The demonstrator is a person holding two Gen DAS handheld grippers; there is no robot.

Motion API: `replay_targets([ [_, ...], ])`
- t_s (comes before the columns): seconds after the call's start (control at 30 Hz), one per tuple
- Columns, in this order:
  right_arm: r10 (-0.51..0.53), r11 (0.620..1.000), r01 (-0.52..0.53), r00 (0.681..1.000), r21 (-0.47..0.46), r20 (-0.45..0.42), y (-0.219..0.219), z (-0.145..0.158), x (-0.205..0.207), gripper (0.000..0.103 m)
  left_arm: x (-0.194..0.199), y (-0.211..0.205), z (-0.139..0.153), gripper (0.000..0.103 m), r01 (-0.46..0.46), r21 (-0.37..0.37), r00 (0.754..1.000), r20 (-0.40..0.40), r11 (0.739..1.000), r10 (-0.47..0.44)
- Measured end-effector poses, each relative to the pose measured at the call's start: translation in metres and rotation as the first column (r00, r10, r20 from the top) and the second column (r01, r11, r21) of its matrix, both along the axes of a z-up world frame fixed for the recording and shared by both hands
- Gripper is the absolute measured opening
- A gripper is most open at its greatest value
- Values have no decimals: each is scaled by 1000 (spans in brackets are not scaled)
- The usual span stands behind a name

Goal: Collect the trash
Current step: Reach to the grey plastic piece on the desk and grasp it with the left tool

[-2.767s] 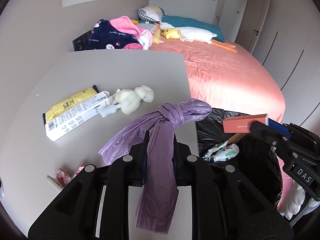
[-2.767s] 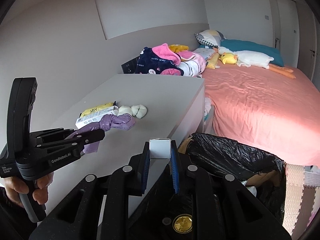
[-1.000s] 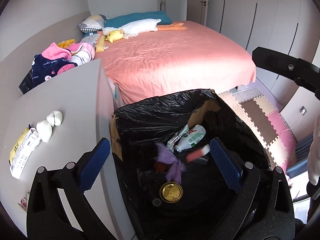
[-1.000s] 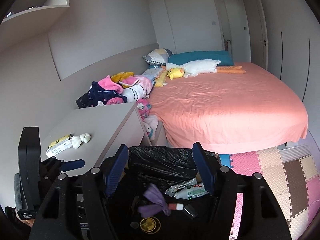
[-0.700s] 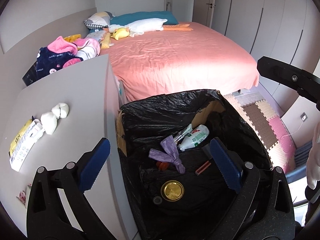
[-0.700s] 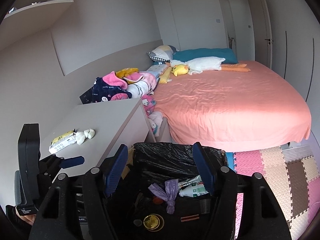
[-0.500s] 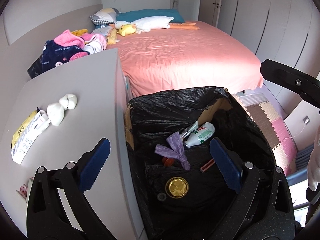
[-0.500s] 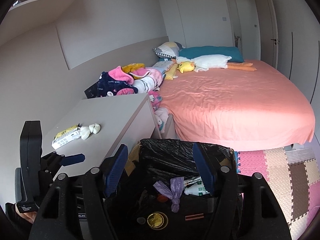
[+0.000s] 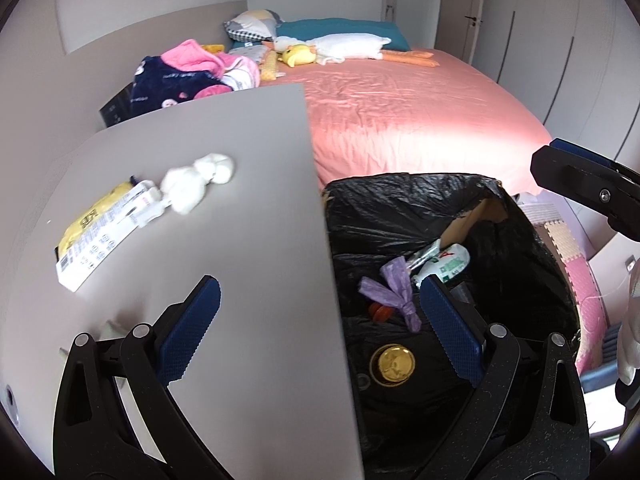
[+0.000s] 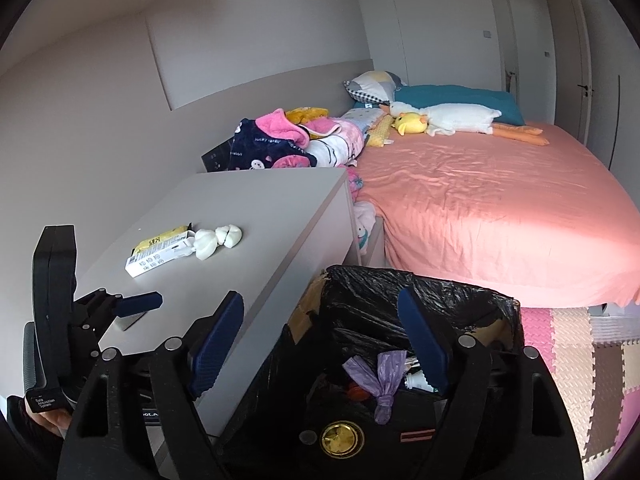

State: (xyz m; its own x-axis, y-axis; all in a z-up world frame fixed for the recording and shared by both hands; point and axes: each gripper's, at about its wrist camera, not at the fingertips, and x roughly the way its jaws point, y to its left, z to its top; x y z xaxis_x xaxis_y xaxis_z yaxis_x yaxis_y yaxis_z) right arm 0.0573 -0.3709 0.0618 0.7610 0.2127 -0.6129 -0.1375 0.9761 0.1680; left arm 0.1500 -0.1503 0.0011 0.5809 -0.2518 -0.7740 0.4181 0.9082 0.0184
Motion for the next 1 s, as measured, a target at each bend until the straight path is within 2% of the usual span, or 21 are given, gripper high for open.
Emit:
replay_targets([
  [0.4,84,996,-85,996,-6,-33,46,-10,19,85,2,64,1,97,-146,13,989,10,989,145],
  [0.73,134,991,-135,989,-16,-58,75,-20,34,85,5,115,-1,97,-252,0,968,1,968,252],
  [1.0,158,987,-160,985,-19,-77,92,-27,48,85,13,144,-14,97,-319,-1,947,-32,948,319],
])
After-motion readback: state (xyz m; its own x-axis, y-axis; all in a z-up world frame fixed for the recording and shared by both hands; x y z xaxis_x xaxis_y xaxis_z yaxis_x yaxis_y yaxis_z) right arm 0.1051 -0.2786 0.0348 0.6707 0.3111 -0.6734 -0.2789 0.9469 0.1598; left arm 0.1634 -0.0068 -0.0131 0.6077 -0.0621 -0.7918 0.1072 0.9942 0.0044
